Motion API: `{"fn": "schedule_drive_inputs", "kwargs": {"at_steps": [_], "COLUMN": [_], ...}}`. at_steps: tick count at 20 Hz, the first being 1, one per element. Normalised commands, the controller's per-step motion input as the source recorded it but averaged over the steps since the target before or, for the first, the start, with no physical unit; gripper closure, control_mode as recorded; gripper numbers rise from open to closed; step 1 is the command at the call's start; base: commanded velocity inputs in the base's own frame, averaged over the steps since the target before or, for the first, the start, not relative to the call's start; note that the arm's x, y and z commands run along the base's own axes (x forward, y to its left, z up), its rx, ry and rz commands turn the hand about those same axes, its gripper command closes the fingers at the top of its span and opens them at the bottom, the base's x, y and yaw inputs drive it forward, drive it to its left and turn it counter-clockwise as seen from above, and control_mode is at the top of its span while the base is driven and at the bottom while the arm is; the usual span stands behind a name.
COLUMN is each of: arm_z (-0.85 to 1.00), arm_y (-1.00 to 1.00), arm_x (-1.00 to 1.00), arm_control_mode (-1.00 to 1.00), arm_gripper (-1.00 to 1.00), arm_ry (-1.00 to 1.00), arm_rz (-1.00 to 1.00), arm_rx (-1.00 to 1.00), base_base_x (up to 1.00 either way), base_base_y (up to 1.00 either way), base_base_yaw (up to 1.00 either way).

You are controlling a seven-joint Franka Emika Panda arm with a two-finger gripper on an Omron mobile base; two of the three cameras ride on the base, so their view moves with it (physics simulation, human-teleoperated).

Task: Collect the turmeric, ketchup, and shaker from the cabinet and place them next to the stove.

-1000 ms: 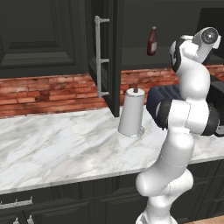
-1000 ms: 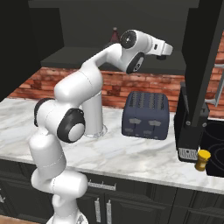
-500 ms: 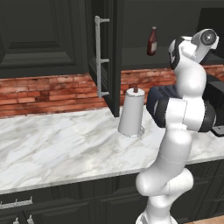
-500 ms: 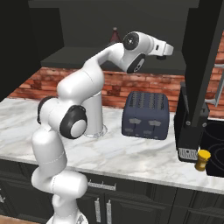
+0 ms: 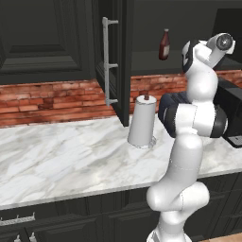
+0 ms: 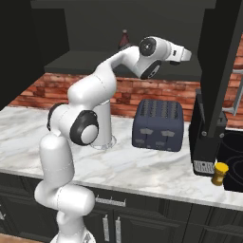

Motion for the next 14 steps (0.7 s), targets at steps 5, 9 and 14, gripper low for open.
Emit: {"fn": "schedule_drive_inputs", "kwargs": {"at_steps": [5, 9, 14], "arm_z": [-0.04, 0.00, 0.00], "arm_y": [-0.18, -0.10, -0.05], "arm_x": [0.13, 0.12, 0.08], "arm_control_mode": [-1.00, -1.00, -1.00], "arm_gripper": [-1.00, -1.00, -1.00], "arm_ry": [0.00, 0.00, 0.00], "arm_rz": [0.00, 0.01, 0.02], "arm_rx": [0.00, 0.00, 0.00], "base_base_x": [0.00, 0.00, 0.00], "base_base_y": [0.00, 0.00, 0.00], "base_base_yaw": [0.00, 0.00, 0.00]}}
